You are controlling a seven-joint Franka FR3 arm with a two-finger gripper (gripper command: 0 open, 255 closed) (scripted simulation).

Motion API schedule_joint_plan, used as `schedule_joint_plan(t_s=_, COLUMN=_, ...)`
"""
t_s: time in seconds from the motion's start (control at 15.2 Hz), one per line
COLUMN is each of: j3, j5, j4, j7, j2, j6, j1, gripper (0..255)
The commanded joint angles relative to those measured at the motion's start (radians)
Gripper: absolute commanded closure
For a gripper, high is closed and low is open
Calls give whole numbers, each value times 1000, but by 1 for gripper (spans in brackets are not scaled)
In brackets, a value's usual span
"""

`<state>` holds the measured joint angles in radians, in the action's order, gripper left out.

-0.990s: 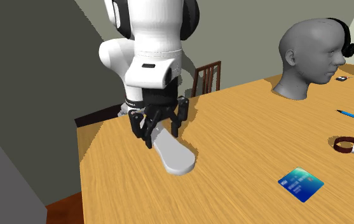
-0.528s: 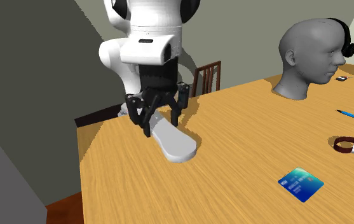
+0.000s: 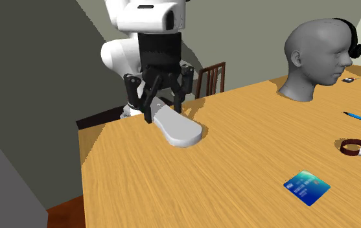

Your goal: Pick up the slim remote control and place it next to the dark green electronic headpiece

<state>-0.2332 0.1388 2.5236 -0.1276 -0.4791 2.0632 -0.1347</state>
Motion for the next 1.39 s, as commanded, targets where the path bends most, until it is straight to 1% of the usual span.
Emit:
schedule_joint_plan(t_s=0.0, j3=3, j5=-1, j4=-20, j7=-1, j2=-10, j6=-30, j1=0, gripper=255)
schedule_joint_plan(t_s=0.66, j3=17, j5=-9, j4=-132, j7=-3, j2=-41, j6=-173, j1=3, gripper=255)
schedule_joint_plan(t_s=1.32, j3=28, j5=-18, j4=-262, j7=-7, j2=-47, j6=-309, j1=7, gripper=255)
